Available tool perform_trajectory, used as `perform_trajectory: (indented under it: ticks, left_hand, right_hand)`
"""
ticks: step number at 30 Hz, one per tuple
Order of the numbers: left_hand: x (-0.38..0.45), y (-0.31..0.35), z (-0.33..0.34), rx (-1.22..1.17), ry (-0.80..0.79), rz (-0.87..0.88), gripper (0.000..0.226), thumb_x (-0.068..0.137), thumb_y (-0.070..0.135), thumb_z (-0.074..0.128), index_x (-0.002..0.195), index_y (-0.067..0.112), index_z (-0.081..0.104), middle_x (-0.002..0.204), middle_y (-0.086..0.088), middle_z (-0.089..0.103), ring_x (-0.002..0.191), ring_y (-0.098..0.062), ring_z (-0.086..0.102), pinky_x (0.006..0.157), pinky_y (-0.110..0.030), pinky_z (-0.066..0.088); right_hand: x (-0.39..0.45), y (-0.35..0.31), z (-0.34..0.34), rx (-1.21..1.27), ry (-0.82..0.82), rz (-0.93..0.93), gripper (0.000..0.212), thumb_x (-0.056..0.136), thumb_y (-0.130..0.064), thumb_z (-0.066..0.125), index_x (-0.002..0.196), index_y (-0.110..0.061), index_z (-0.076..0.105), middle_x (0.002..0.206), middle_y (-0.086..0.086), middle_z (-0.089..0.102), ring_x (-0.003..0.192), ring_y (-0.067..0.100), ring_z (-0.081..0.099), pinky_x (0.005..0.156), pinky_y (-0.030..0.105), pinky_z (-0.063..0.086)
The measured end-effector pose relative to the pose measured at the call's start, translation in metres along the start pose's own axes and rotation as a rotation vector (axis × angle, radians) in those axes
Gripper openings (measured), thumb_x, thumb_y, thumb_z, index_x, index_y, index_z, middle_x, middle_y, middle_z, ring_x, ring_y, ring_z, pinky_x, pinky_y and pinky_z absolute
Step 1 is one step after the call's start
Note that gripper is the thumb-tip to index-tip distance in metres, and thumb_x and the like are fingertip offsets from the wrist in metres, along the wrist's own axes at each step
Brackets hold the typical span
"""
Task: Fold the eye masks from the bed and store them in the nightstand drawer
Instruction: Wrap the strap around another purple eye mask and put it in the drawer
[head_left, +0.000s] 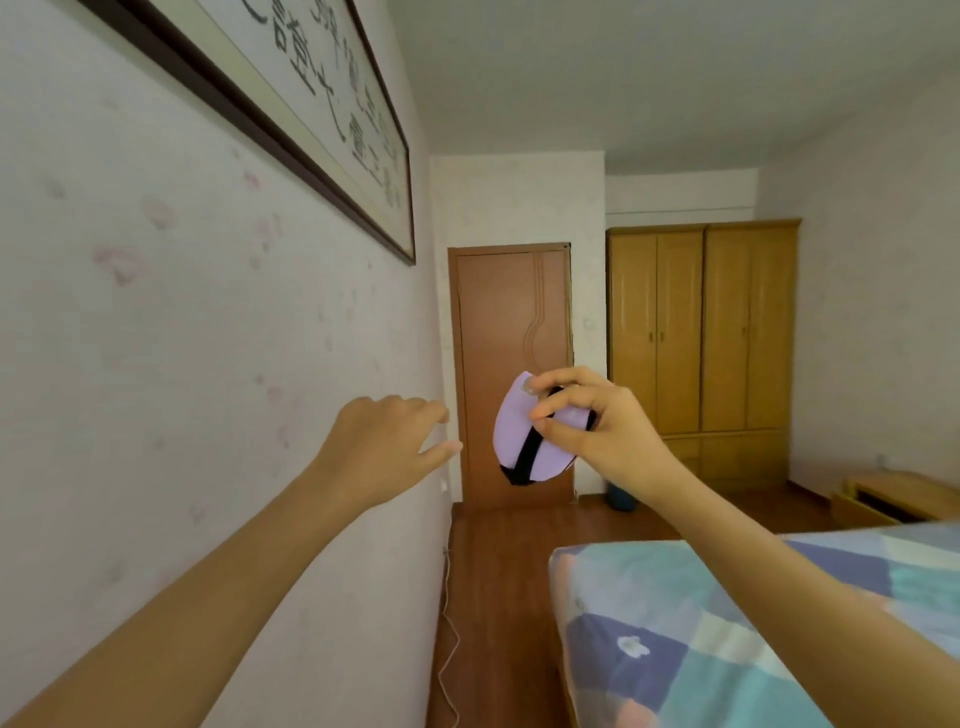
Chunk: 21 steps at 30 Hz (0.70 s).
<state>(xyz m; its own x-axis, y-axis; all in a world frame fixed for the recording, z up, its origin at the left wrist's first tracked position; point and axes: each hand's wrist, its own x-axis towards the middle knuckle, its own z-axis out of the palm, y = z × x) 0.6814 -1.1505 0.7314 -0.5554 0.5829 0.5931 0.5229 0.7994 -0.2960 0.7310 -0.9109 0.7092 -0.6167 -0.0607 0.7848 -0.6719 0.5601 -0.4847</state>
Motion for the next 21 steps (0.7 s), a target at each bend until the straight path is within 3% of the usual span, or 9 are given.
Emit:
perform_trajectory:
  ticks: [10, 21]
  left_hand:
    - [0.12, -0.041, 0.15, -0.113, -0.003, 0.097, 0.045, 0.094, 0.056, 0.037, 0.125, 0.029, 0.054, 0.111, 0.012, 0.065, 0.093, -0.009, 0.061, 0.067, -0.024, 0.042]
    - [0.332, -0.069, 0.344, -0.137, -0.02, 0.076, 0.045, 0.094, 0.055, 0.039, 0.126, 0.027, 0.054, 0.114, 0.01, 0.065, 0.095, -0.01, 0.063, 0.072, -0.025, 0.047]
  right_hand:
    - [0.067, 0.151, 0.026, -0.135, -0.025, 0.073, 0.01, 0.082, -0.004, 0.069, 0.089, -0.008, 0.075, 0.118, 0.0, 0.061, 0.114, 0.004, 0.055, 0.095, 0.013, 0.043]
    - [0.212, 0.404, 0.013, -0.151, 0.031, 0.137, 0.012, 0.081, -0.005, 0.07, 0.09, -0.011, 0.075, 0.117, -0.007, 0.06, 0.112, -0.002, 0.054, 0.093, 0.009, 0.043]
